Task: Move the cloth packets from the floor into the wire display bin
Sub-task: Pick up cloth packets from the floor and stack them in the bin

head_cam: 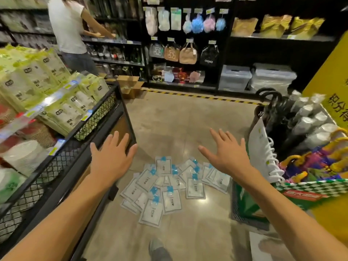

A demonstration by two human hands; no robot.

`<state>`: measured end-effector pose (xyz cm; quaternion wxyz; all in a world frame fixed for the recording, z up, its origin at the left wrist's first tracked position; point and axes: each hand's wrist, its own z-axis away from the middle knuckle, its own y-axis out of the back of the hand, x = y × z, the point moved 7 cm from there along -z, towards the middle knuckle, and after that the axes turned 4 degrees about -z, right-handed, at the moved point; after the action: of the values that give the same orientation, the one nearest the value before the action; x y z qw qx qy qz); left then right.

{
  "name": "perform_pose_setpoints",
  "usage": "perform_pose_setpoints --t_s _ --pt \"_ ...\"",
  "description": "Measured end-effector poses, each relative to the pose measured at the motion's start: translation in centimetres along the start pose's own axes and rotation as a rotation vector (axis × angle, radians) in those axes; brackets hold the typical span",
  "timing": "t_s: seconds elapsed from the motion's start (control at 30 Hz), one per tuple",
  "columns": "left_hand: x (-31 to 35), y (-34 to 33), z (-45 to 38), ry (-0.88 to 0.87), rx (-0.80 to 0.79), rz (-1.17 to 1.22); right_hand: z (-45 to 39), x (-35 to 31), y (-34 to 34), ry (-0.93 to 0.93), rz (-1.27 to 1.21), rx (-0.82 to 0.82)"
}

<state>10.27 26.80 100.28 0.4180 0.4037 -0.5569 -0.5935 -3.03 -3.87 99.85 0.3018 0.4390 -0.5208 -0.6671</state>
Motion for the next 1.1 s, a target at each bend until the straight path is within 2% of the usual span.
perform_pose_setpoints --t_s 0.3,0.43,0.57,0.8,0.9,1.0,1.1 --pt "0.2 -4.9 -12.9 -0.081 -0.035 -0.025 -10.3 0.2 -4.5 -0.078 0.091 0.014" --pt "-0.5 -9.3 -16.4 -0.09 -0.084 -0.057 -14.0 0.6 -8.2 -0.082 0.092 0.018" --pt "-1.7 -15.5 -18.5 -0.086 -0.147 -0.083 -17.5 1.7 -13.8 -0.091 0.091 -0.048" --pt "-3.2 -32.0 -20.6 0.017 -0.273 -0.099 -23.7 4.9 -29.2 -0.003 0.154 -0.151" --pt "-3.1 -40.0 -21.1 0.048 -0.336 -0.115 -25.9 6.8 -37.6 0.051 0.182 -0.191" --pt "-3.2 -49.4 -20.8 0.084 -0.462 -0.128 -27.2 8.8 -47.0 0.125 0.216 -0.262" --pt "-3.4 -58.7 -20.6 0.099 -0.498 -0.133 -28.3 10.9 -56.5 0.139 0.239 -0.3"
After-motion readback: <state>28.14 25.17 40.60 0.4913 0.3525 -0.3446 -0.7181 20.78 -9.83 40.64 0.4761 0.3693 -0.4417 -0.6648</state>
